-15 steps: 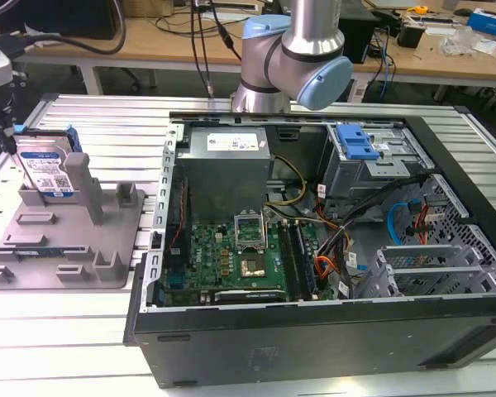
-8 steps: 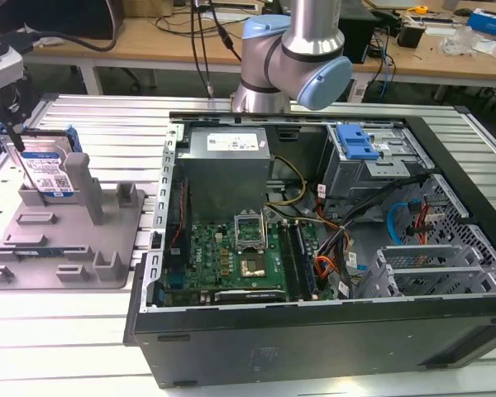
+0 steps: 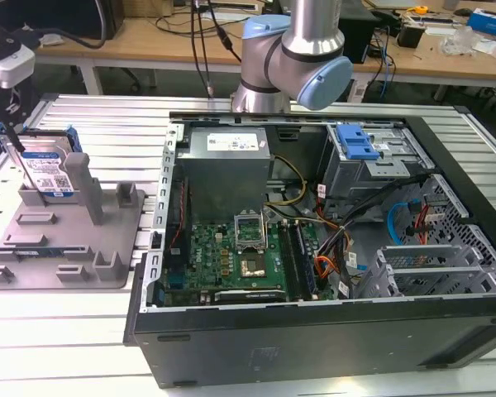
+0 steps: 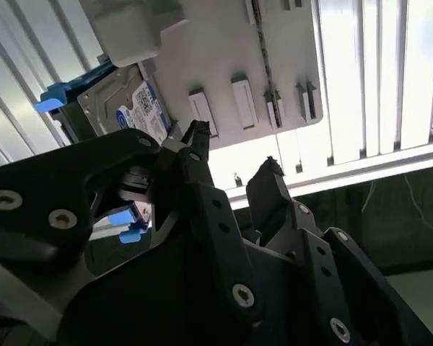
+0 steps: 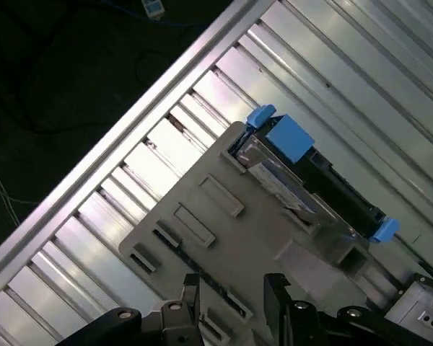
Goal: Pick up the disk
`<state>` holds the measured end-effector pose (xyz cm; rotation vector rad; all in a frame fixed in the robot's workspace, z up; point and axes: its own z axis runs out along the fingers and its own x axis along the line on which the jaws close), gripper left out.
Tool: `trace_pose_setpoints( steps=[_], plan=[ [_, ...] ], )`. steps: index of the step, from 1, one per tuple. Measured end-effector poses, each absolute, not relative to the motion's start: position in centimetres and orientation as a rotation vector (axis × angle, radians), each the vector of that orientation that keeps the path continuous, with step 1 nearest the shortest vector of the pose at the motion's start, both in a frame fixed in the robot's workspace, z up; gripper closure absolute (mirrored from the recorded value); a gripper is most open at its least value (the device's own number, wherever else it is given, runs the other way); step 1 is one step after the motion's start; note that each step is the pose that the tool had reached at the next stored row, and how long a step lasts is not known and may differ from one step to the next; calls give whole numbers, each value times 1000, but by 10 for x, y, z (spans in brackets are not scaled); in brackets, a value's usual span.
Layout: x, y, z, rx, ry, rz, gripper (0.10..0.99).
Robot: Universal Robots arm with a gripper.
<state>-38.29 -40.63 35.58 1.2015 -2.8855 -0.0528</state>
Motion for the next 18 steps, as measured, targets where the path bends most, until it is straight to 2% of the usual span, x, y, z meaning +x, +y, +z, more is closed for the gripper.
trace_pose_setpoints(
  steps=[5,6,18],
  plan=[
    [-383,-406,354,1388,-2798,-51,592],
    [-383,-406,353,1469,-2756,-50,529],
    [-383,-406,350,1936,-2446,-41,529]
  ],
)
